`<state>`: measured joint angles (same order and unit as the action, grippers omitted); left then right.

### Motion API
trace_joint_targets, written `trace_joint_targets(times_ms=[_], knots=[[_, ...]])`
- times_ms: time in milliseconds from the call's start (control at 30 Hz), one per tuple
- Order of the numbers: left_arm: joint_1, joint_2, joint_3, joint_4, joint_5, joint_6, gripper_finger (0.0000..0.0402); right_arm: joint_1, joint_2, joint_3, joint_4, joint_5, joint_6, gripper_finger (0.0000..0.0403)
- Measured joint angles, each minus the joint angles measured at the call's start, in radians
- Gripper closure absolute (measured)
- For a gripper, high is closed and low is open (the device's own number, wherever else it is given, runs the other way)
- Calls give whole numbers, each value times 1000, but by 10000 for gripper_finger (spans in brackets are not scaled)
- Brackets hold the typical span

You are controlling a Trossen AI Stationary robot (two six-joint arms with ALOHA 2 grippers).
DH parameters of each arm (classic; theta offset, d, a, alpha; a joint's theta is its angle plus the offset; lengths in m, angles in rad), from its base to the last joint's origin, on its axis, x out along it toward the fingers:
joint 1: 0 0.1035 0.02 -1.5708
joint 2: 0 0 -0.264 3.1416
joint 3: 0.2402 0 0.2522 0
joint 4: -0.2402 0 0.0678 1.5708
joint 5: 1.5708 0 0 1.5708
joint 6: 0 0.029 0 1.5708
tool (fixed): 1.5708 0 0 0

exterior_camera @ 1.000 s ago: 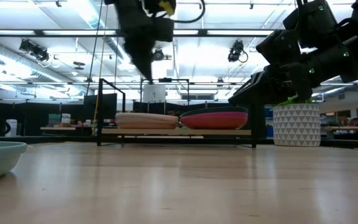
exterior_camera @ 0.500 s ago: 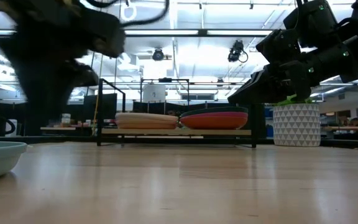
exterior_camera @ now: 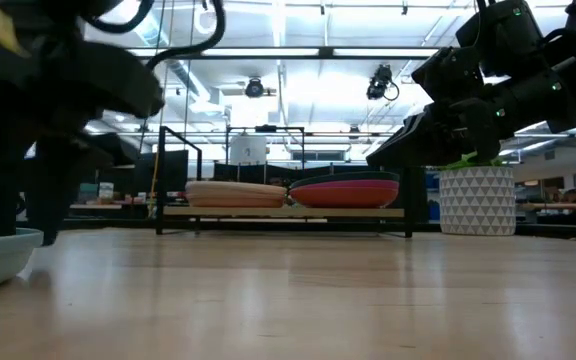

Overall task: Place and stack plates onto a shelf
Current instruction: Stack the light blue plate on top of the white plate on the shelf

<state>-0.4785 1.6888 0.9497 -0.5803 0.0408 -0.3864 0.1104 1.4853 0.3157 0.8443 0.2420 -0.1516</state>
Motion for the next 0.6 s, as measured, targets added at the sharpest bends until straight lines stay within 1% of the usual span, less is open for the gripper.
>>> trace_joint_targets(times_ms=[100, 167, 233, 333, 367, 433, 600], knots=[[-7, 4, -15, -2, -2, 23, 262, 0, 0, 0, 0, 0, 0, 360], [-9, 6, -15, 6, -3, 34, 280, 0, 0, 0, 0, 0, 0, 360], [-9, 6, -15, 5, -4, 53, 312, 0, 0, 0, 0, 0, 0, 360], [-2, 6, -4, -2, -2, 57, 378, 0, 0, 0, 0, 0, 0, 360], [7, 6, 9, -4, 0, 50, 385, 0, 0, 0, 0, 0, 0, 360], [39, 2, 47, -6, -9, 44, 386, 0, 0, 0, 0, 0, 0, 360], [172, -26, 192, -144, -77, 58, 386, 0, 0, 0, 12, 0, 2, 360]])
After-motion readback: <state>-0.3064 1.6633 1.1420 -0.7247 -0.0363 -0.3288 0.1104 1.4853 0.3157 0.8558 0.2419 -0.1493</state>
